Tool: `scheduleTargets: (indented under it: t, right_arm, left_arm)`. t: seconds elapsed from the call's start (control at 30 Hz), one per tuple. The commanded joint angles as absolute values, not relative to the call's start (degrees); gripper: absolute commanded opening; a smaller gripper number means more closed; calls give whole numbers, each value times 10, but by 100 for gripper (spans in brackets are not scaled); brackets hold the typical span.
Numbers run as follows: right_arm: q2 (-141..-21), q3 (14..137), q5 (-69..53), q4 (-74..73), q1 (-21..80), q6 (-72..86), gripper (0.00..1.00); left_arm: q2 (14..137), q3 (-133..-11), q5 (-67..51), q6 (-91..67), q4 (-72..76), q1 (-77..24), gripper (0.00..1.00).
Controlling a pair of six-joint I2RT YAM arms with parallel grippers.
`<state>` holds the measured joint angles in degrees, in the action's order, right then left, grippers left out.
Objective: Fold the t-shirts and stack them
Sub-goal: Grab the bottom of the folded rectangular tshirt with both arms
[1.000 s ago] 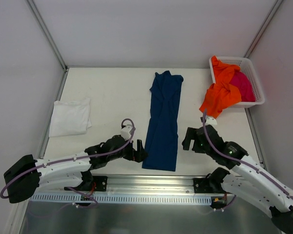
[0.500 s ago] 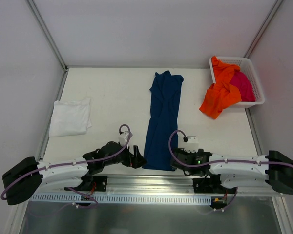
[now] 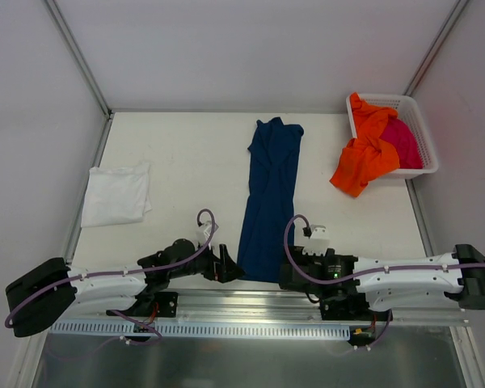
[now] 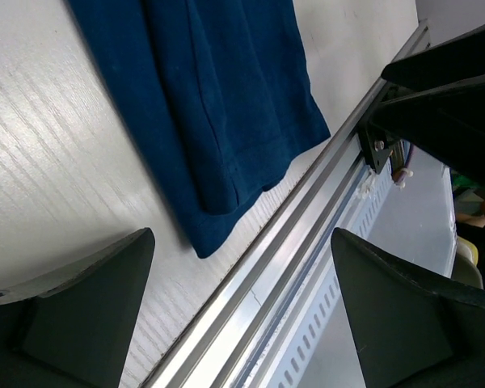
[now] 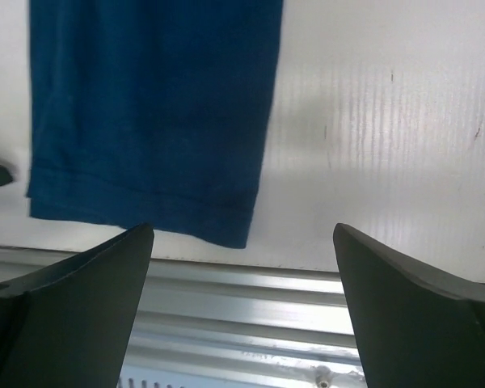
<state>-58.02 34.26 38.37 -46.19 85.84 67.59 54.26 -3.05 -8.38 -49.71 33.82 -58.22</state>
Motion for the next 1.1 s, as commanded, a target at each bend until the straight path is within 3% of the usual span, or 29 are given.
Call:
scheduleTargets:
  t: [0.0, 0.4, 0.77, 1.07]
  right_arm:
    - [-561, 374, 425, -532, 874, 717, 98]
    - [-645, 297, 386, -355, 883, 738, 98]
    - [-636, 318, 417, -361, 889, 727, 98]
    - [-637, 263, 432, -292, 889, 749, 97]
  left_arm:
    - [548, -11, -91, -506, 367, -591, 92]
    - [573, -13, -83, -508, 380, -612, 91]
    - [622, -20, -72, -514, 427, -635, 91]
    - [677, -30, -62, -515, 455, -650, 90]
